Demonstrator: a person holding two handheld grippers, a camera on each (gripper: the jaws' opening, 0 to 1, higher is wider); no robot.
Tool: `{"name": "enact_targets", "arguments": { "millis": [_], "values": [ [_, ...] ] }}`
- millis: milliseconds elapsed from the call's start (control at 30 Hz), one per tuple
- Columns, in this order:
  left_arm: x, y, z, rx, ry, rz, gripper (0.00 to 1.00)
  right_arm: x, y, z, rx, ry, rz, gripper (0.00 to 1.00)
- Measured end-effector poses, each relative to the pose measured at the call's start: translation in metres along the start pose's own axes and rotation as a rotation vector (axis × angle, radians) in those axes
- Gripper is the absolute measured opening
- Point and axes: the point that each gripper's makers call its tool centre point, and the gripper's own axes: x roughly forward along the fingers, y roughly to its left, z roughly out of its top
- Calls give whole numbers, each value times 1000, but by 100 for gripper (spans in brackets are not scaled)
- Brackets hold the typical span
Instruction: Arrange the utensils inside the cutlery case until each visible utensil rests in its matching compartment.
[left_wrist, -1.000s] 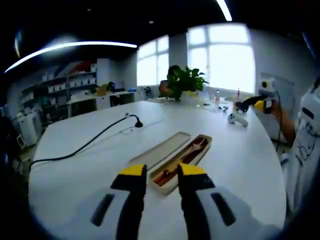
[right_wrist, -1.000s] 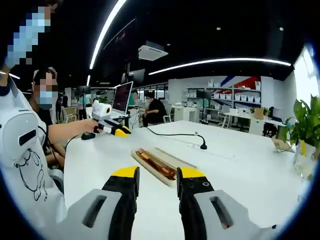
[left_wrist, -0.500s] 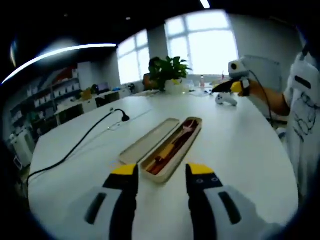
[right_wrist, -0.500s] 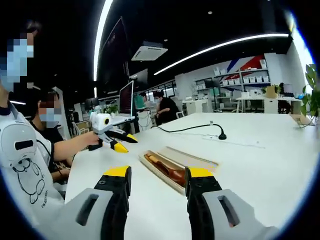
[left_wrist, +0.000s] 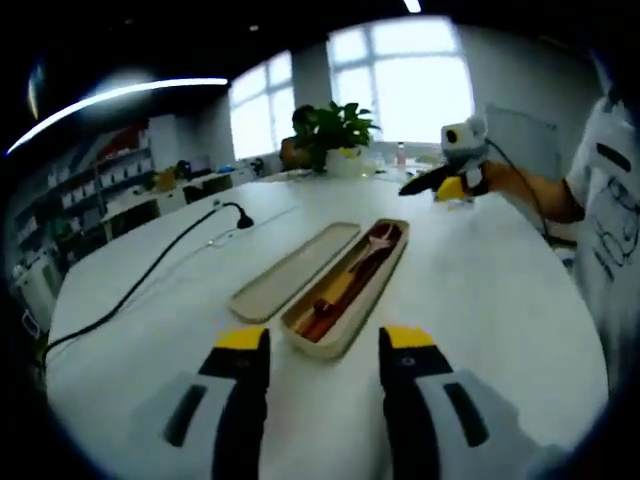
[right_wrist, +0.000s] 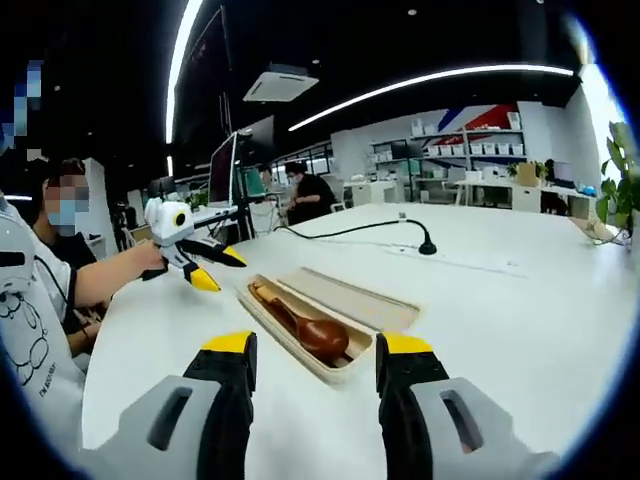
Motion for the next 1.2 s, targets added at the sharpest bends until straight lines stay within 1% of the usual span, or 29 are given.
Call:
{"name": "enact_targets", "arguments": {
  "millis": [33,67,133,233,367,433,467,500,533,567,633,700,767,833,933,1000,1033,1067,1133,1200],
  "values": [
    [0,0,1,-4,-1,-3,41,3,0,-2,-1,5,-2,43],
    [-1,1,2,-15,-1,-11,42,5,0,-3,0,8,1,44],
    [2,-3,4,-54,-11,-43,48,8,-1,-6,4,14,8,46],
    [9,-3,2,-47,-7,-40,49,11,-4,-7,0,11,1,46],
    [12,-3,0,-57,-19,-42,50,16,-8,-7,-17,6,-3,45],
    [12,-2,0,-69,-29,-47,50,19,-12,-10,-48,26,-3,46],
    [13,-2,0,-82,-35,-52,50,20,-15,-13,-62,42,-12,46],
    [14,-2,0,-88,-37,-55,50,21,-17,-16,-93,68,-18,47],
    [15,-4,0,-87,-34,-62,50,22,-18,-17,-116,80,-11,47],
    [17,-5,-1,-79,-28,-70,50,25,-18,-17,-120,75,-3,47],
    [22,-9,-1,-62,-23,-79,50,29,-18,-16,-110,64,29,48],
    [25,-10,0,-76,-27,-100,50,33,-19,-15,-87,46,48,47],
    [26,-5,-2,-86,-26,-105,49,36,-20,-16,-78,44,61,45],
    [27,1,-5,-89,-18,-103,48,38,-21,-19,-89,52,68,45],
    [28,3,-7,-102,-17,-107,47,41,-19,-20,-108,59,91,45],
    [28,4,-9,-104,-7,-109,43,43,-19,-24,-141,78,95,45],
    [29,3,-13,-117,12,-120,41,45,-20,-26,-154,92,94,44],
    [30,3,-15,-126,19,-121,40,46,-20,-27,-156,97,92,42],
    [32,2,-18,-122,30,-125,37,47,-21,-27,-149,86,94,40],
    [31,2,-16,-104,23,-124,33,47,-21,-26,-137,76,98,38]
  ]
}}
